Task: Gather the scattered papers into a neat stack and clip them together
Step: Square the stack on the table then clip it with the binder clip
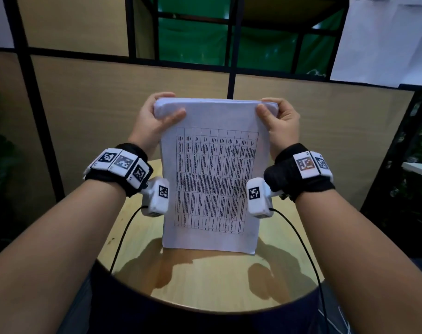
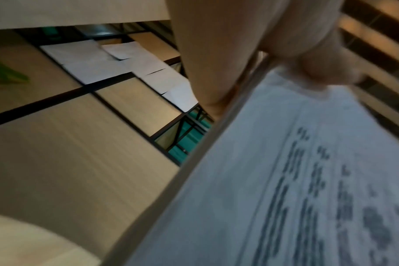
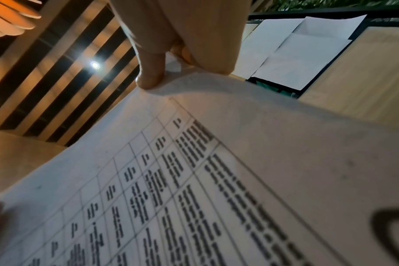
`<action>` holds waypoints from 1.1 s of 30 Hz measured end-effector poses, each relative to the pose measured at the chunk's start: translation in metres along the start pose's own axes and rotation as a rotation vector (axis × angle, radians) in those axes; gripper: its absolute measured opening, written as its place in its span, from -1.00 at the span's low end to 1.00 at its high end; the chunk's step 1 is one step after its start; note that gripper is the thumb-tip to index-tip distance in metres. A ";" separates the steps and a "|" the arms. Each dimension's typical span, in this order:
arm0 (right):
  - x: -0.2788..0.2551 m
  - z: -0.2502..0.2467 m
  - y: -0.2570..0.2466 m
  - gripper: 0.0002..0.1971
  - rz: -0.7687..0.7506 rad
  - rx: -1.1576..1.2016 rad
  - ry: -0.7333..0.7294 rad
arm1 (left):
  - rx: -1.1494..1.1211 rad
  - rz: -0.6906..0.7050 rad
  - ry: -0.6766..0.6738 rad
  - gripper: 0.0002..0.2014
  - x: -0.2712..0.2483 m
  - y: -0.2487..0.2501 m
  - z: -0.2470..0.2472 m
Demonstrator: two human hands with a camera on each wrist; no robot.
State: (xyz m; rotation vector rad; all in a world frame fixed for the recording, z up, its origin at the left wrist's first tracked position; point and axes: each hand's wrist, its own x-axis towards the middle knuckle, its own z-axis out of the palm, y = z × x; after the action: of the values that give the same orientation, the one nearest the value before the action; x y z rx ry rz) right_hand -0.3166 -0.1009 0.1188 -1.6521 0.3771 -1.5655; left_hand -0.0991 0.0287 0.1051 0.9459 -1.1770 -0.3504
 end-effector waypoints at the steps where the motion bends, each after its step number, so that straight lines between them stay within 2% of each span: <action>1: 0.001 -0.001 0.000 -0.87 0.010 0.005 0.012 | -0.018 -0.071 -0.051 -0.36 -0.003 -0.008 -0.003; 2: 0.001 -0.002 0.001 -0.88 0.021 0.015 0.022 | -0.006 -0.146 -0.092 -0.25 -0.009 -0.017 -0.004; 3: 0.002 -0.003 0.001 -0.88 0.030 0.023 0.027 | 0.013 -0.199 -0.113 -0.23 -0.015 -0.026 -0.004; 5: 0.003 -0.004 0.004 -0.88 0.034 0.021 0.026 | 0.011 -0.222 -0.076 -0.38 -0.021 -0.042 0.000; 7: -0.001 -0.006 0.013 -0.83 0.055 0.005 0.017 | -0.036 -0.214 -0.018 -0.41 -0.022 -0.048 0.005; 9: -0.015 -0.011 0.028 -0.62 0.167 0.066 0.010 | -0.051 -0.210 -0.003 -0.38 -0.021 -0.047 0.009; 11: -0.034 -0.015 0.048 -0.37 0.319 0.127 -0.064 | -0.048 -0.209 -0.007 -0.41 -0.022 -0.045 0.009; 13: -0.051 -0.015 0.061 -0.25 0.419 0.044 -0.126 | -0.061 -0.207 0.002 -0.46 -0.024 -0.045 0.010; 14: -0.055 -0.015 0.065 -0.25 0.441 -0.006 -0.129 | -0.060 -0.206 0.011 -0.52 -0.026 -0.043 0.012; 16: -0.054 -0.012 0.063 -0.43 0.425 -0.029 -0.100 | -0.016 -0.202 0.056 -0.71 -0.026 -0.038 0.019; 20: -0.035 0.005 0.041 -0.79 0.218 -0.202 -0.022 | 0.101 -0.121 0.217 -0.83 -0.017 -0.019 0.035; 24: -0.030 0.015 0.038 -0.76 0.133 -0.214 0.115 | 0.177 -0.054 0.293 -0.82 -0.015 -0.006 0.052; 26: -0.044 0.012 0.051 -0.84 0.127 -0.185 0.091 | 0.202 -0.076 0.305 -0.79 -0.023 -0.015 0.053; 29: -0.074 0.005 0.075 -0.87 0.230 -0.102 0.062 | 0.177 -0.176 0.274 -0.76 -0.044 -0.039 0.048; 33: -0.079 0.003 0.083 -0.77 0.298 -0.117 0.087 | 0.049 -0.241 0.227 -0.79 -0.051 -0.044 0.041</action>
State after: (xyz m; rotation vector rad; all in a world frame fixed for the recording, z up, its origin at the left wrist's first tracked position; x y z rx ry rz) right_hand -0.3031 -0.0964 0.0051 -1.5353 0.7378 -1.4146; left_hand -0.1454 0.0192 0.0416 1.1428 -0.8696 -0.3962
